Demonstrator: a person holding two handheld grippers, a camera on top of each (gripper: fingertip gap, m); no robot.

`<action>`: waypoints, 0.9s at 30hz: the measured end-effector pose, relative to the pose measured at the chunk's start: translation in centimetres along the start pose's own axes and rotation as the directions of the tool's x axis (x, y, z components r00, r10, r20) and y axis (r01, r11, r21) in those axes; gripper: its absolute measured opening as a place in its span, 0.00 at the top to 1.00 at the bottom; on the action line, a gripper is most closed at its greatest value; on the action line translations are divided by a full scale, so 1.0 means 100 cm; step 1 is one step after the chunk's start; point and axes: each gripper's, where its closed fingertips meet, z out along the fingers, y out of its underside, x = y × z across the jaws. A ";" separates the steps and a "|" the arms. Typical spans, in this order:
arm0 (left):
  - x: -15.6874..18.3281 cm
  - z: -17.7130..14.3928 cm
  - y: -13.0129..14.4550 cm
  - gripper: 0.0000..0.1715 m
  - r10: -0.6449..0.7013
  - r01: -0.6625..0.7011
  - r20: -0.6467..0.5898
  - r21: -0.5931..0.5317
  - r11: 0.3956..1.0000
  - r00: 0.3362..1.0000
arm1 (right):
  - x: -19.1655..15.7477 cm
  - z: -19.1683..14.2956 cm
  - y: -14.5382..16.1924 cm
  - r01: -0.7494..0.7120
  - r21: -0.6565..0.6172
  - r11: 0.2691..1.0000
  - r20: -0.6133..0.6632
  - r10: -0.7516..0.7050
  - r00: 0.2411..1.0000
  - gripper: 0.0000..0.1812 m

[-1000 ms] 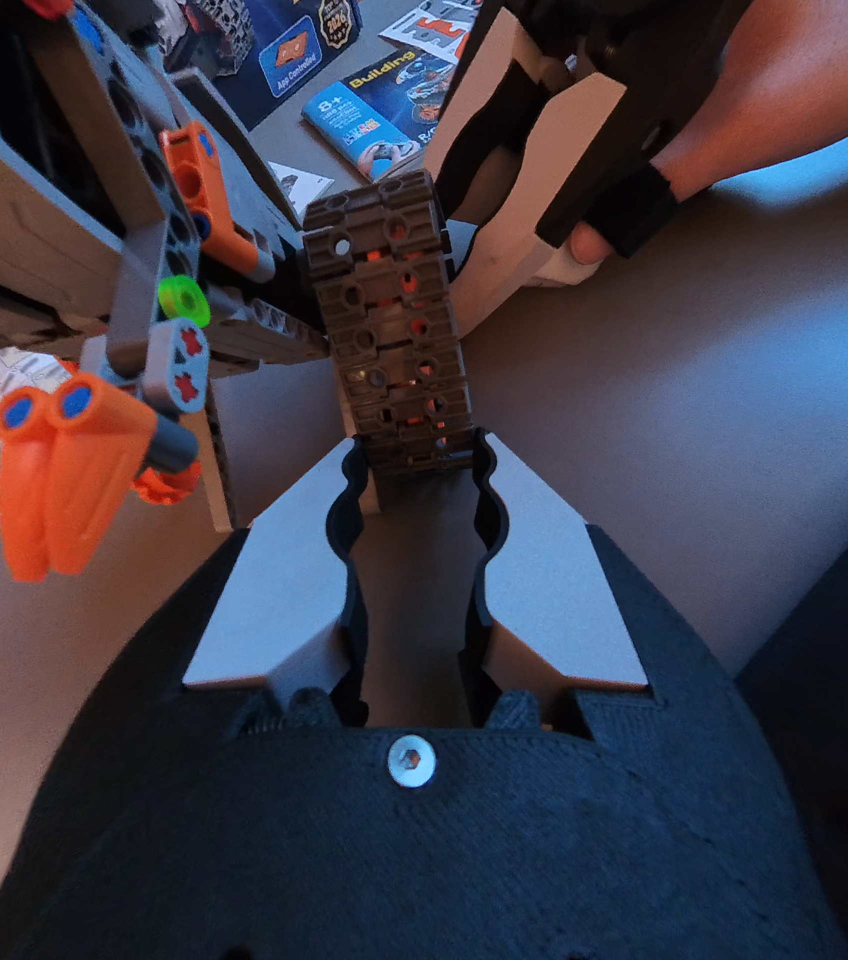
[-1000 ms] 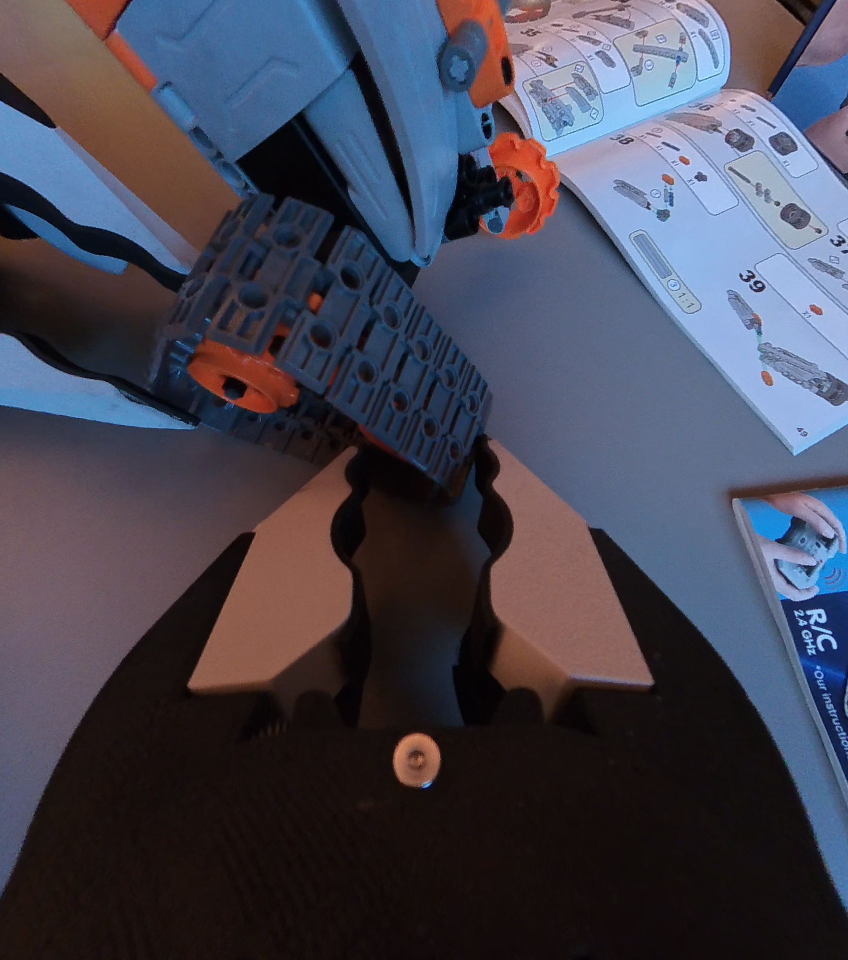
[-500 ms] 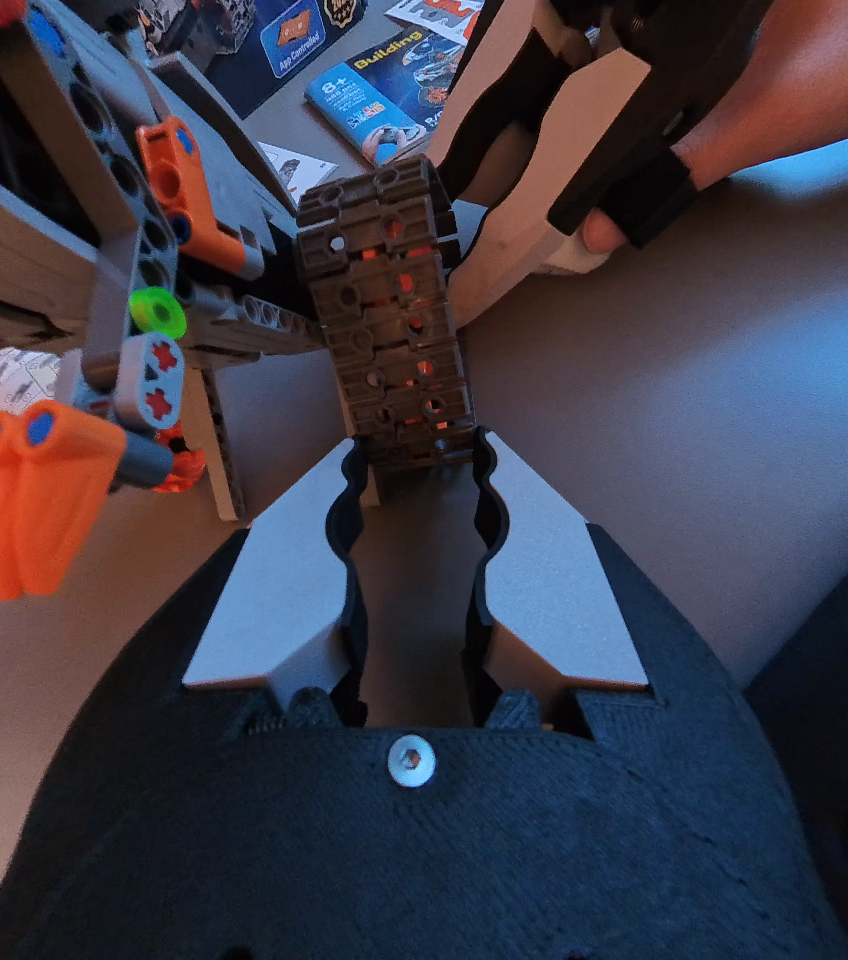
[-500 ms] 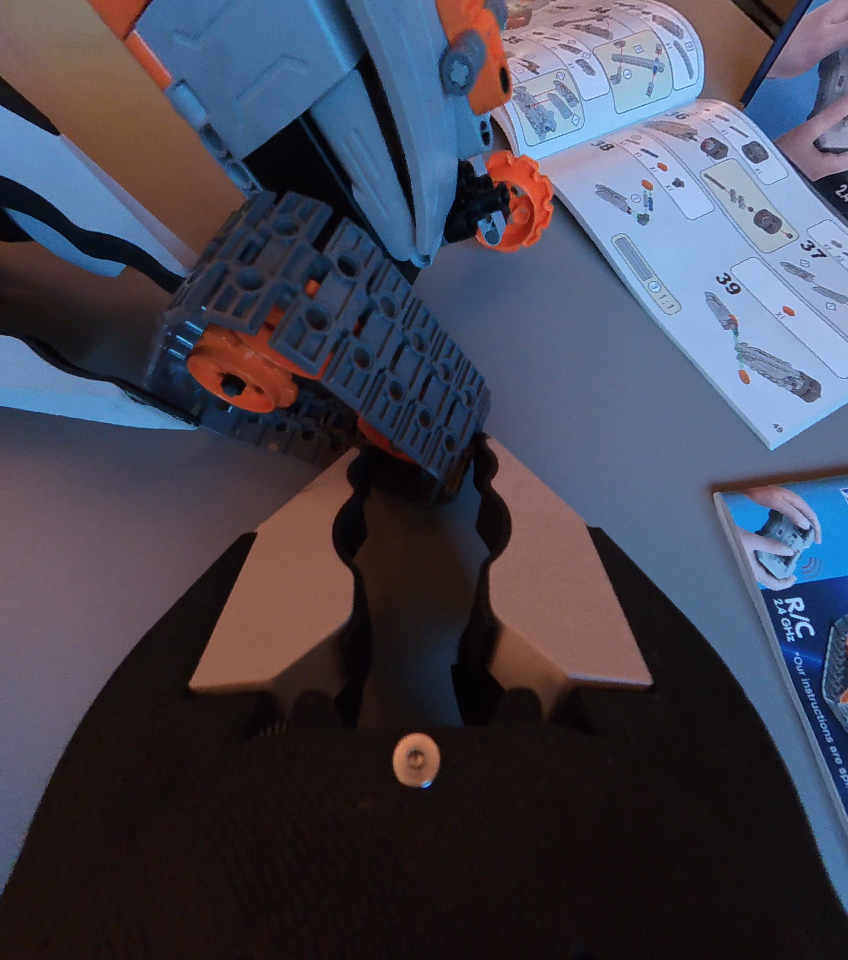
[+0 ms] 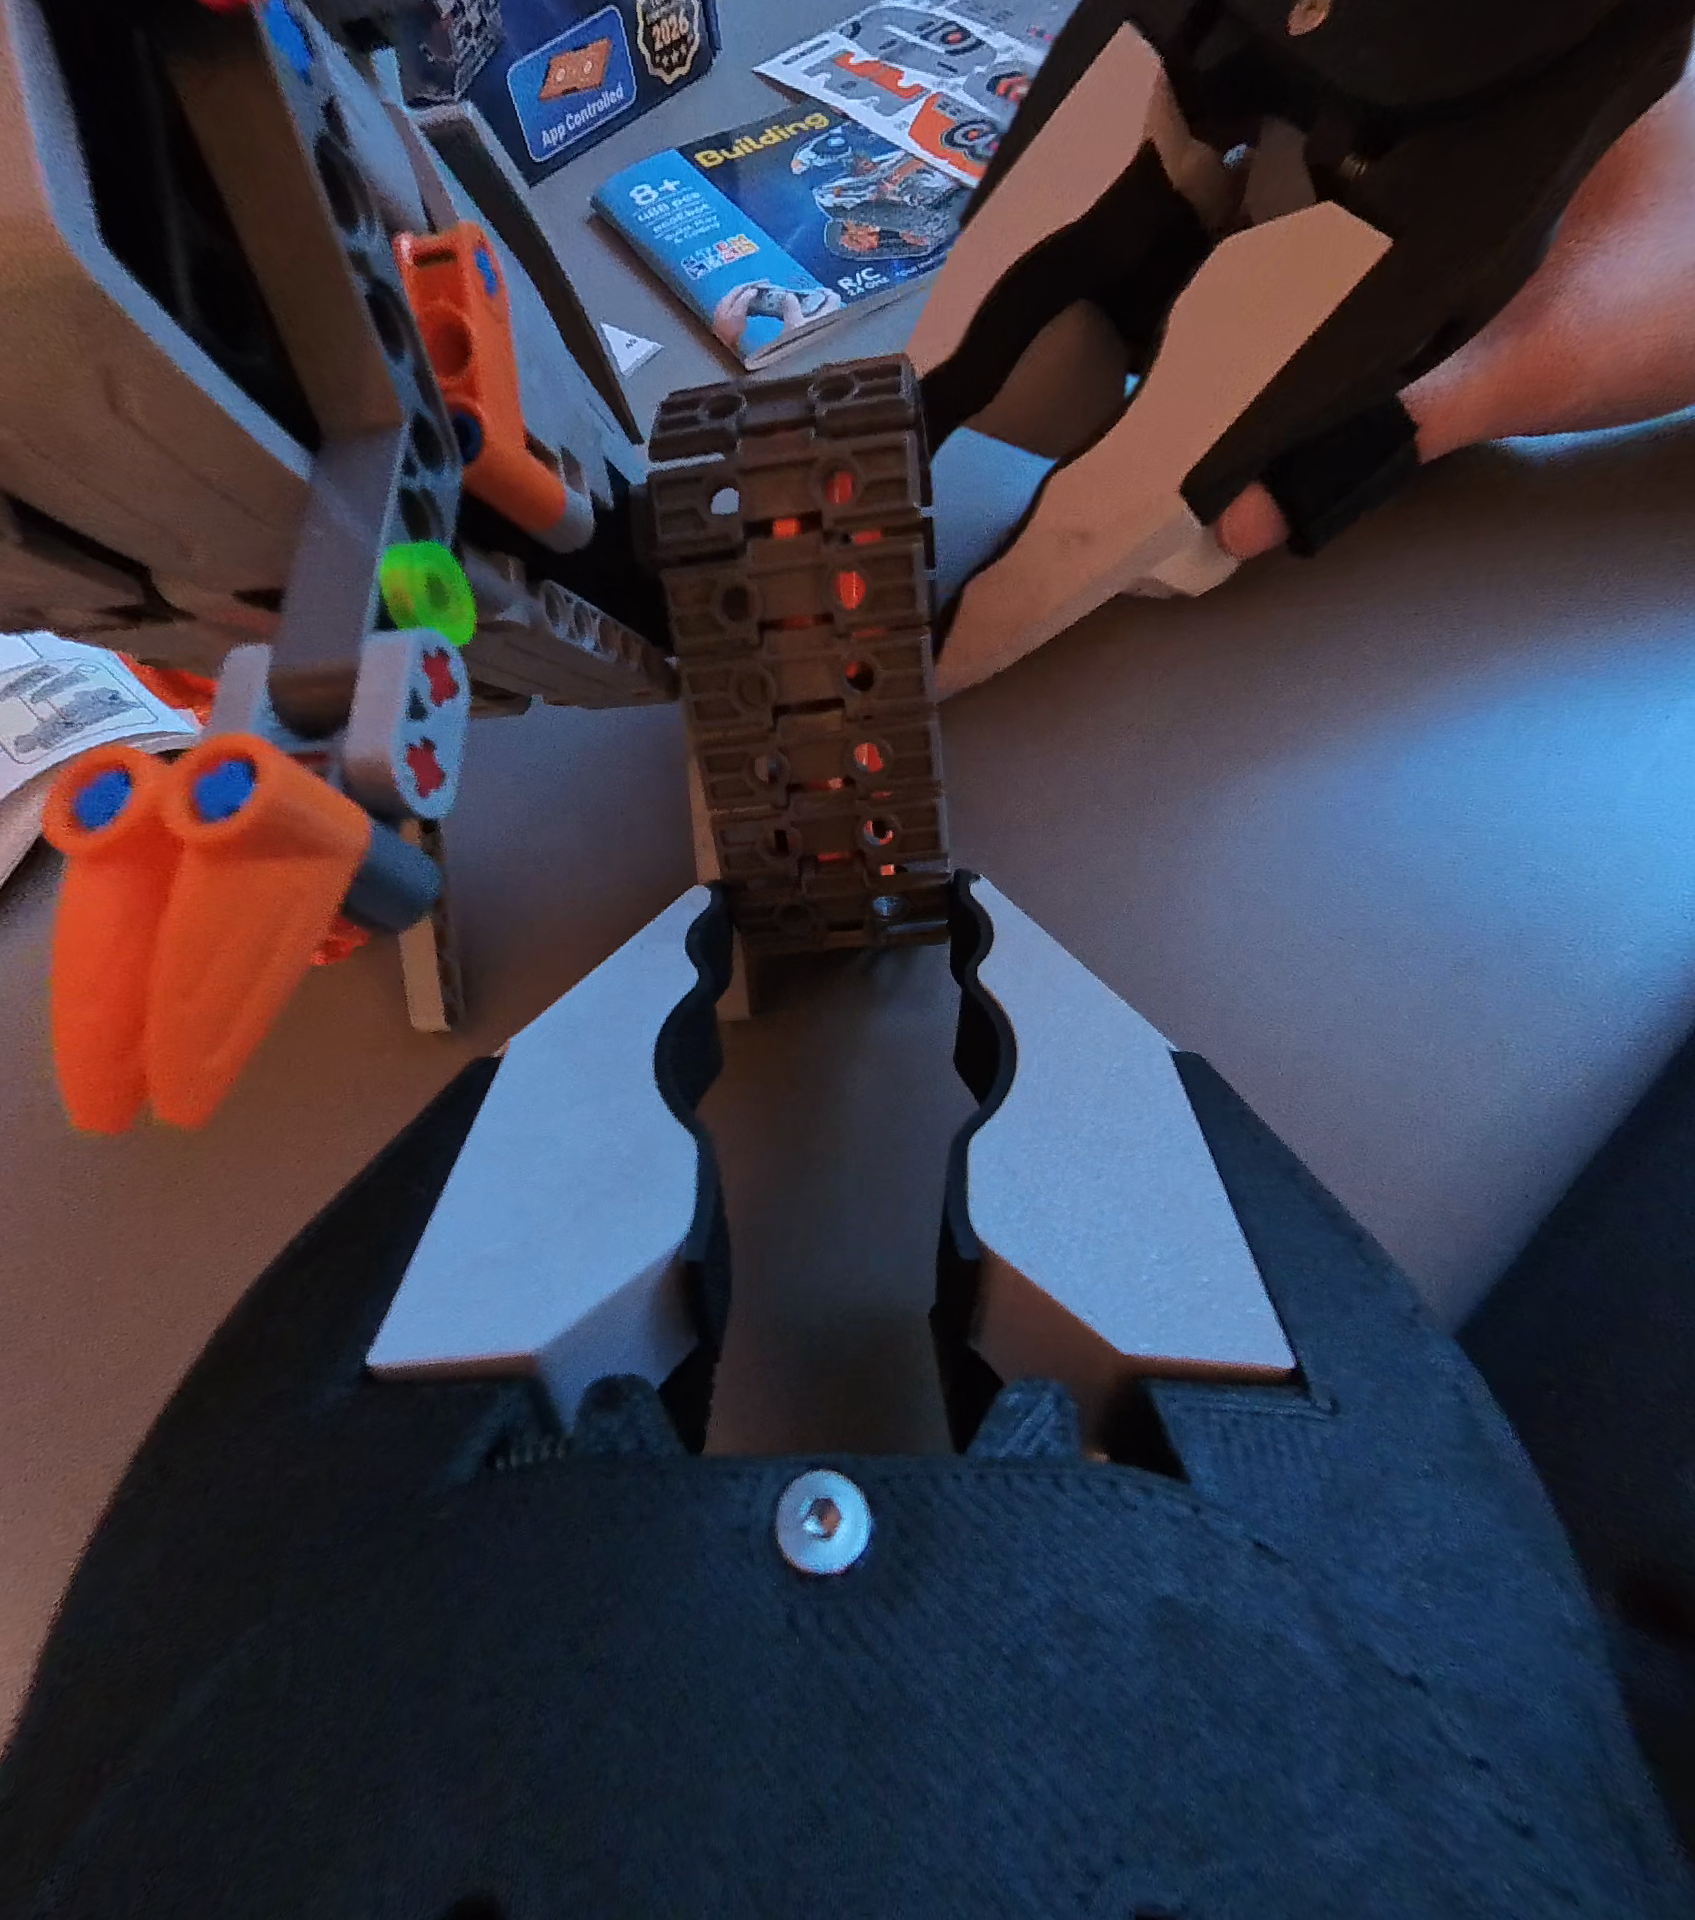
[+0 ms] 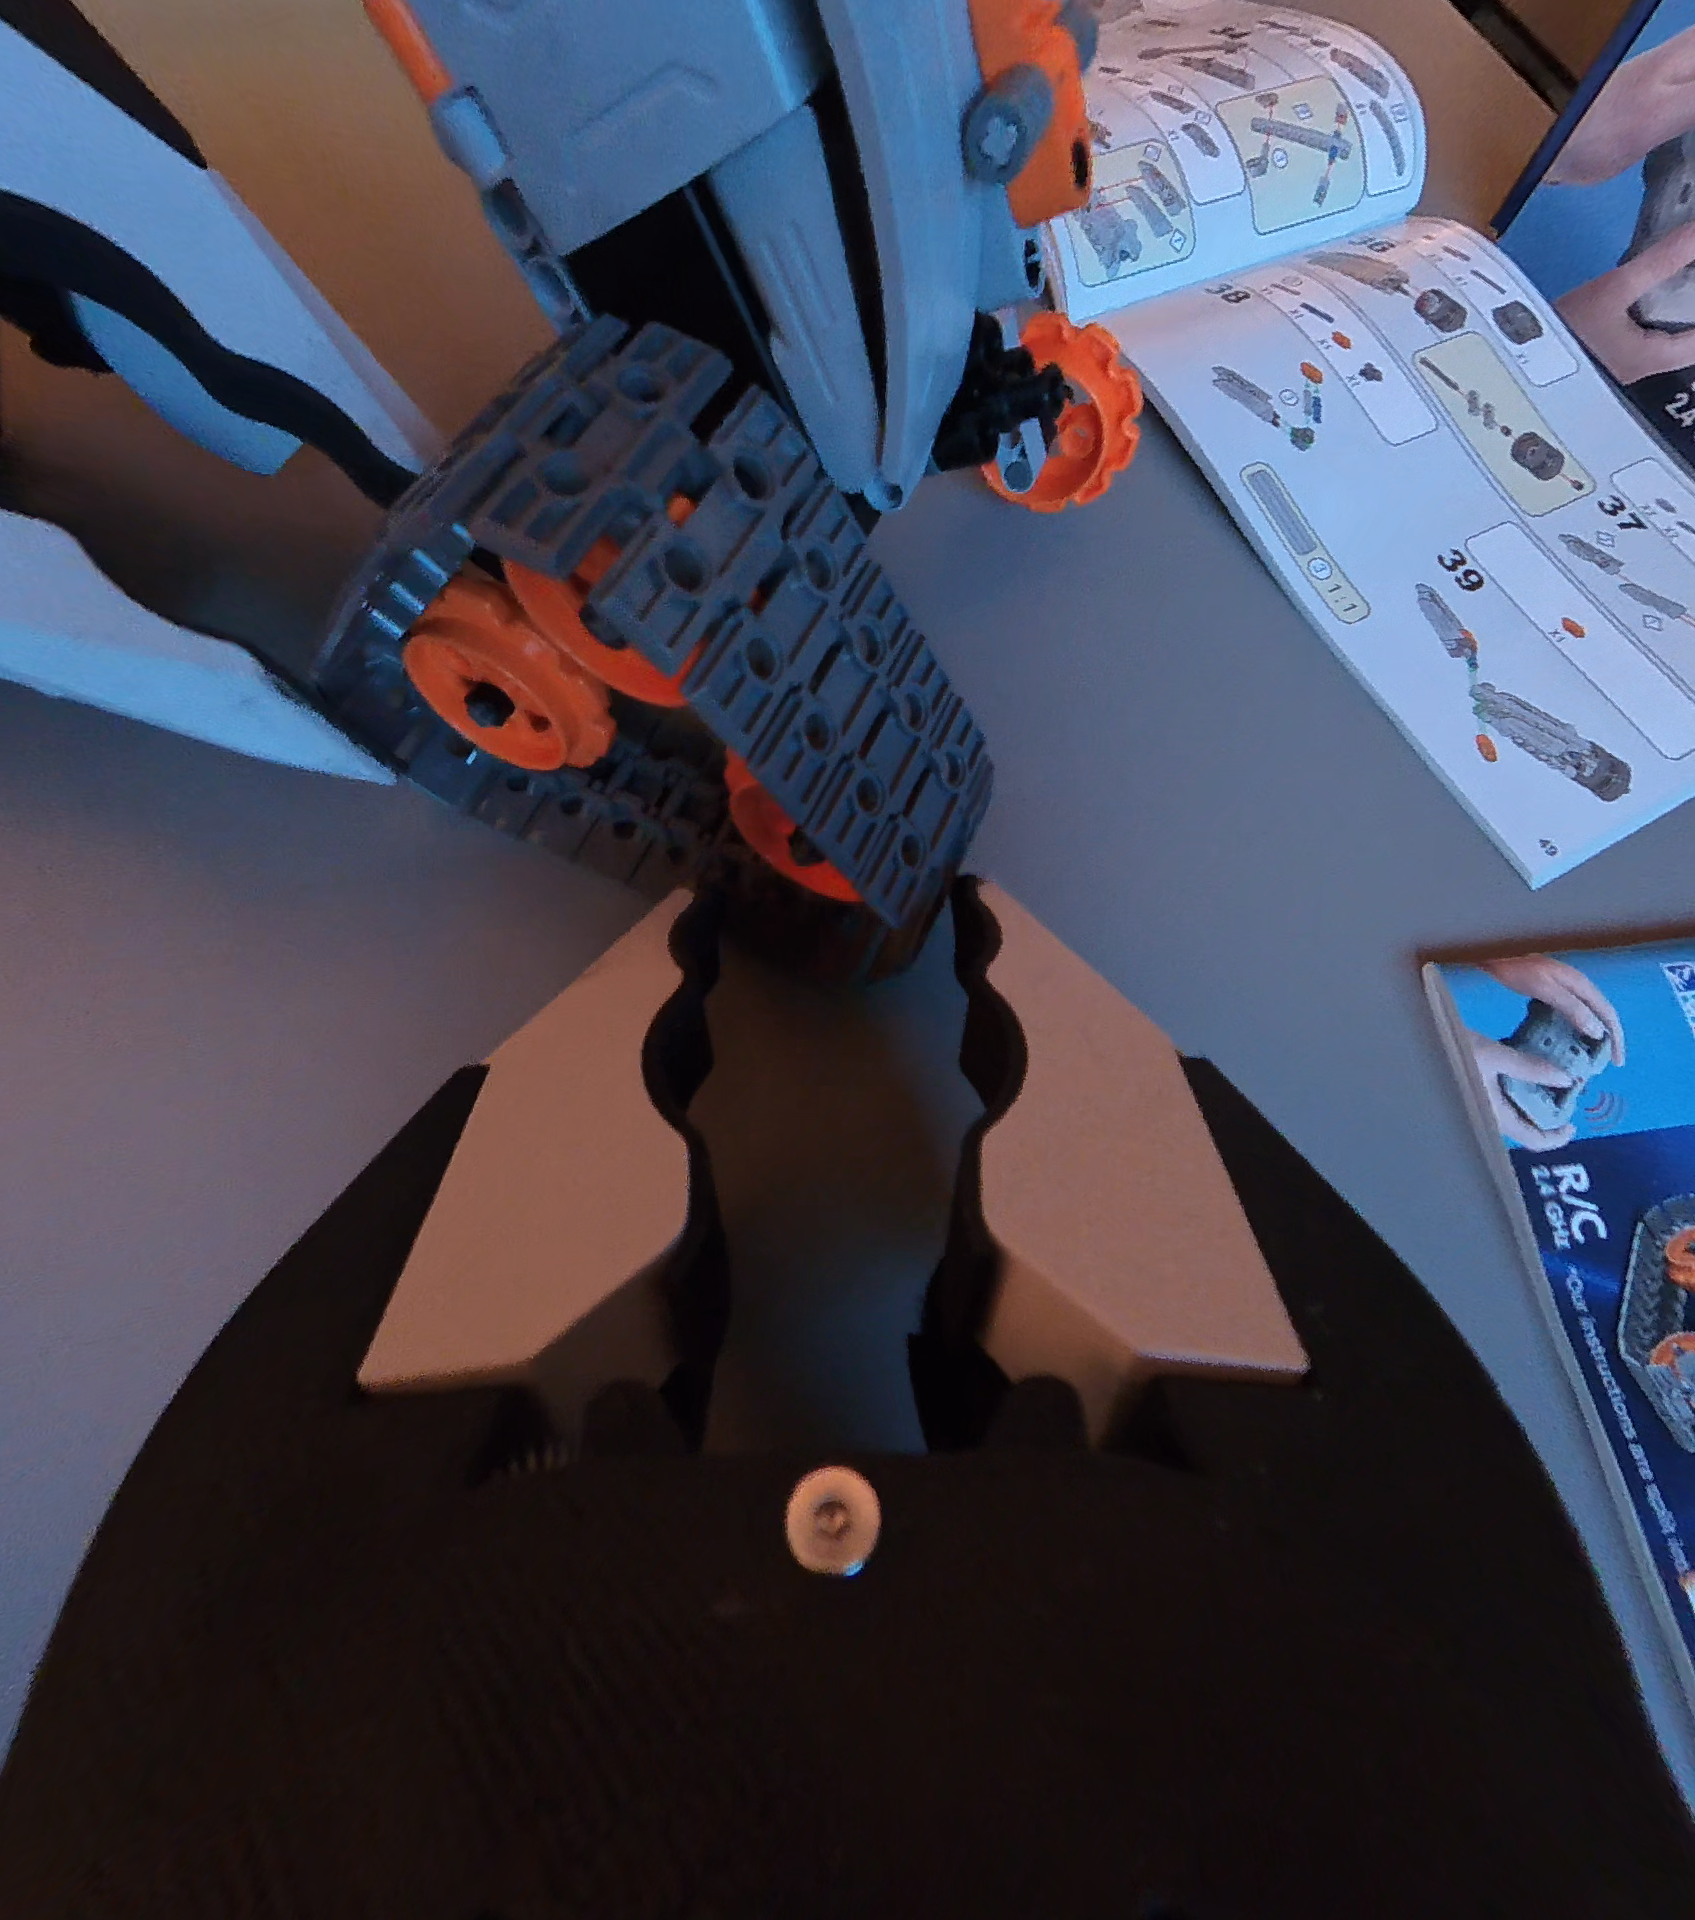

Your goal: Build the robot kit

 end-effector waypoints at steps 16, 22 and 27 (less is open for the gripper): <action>0.002 -0.001 -0.003 0.77 -0.099 0.100 -0.067 0.012 0.995 0.993 | -0.004 -0.030 -0.008 0.156 0.139 0.978 -0.135 -0.137 0.981 0.74; 0.002 -0.001 0.000 0.77 -0.018 0.018 -0.011 -0.001 1.000 1.000 | -0.009 -0.034 -0.013 0.225 0.191 0.956 -0.126 -0.203 0.971 0.74; 0.001 0.002 0.002 0.75 0.089 -0.087 0.055 -0.025 0.996 0.995 | -0.014 -0.032 -0.012 0.357 0.174 0.918 -0.158 -0.332 0.930 0.73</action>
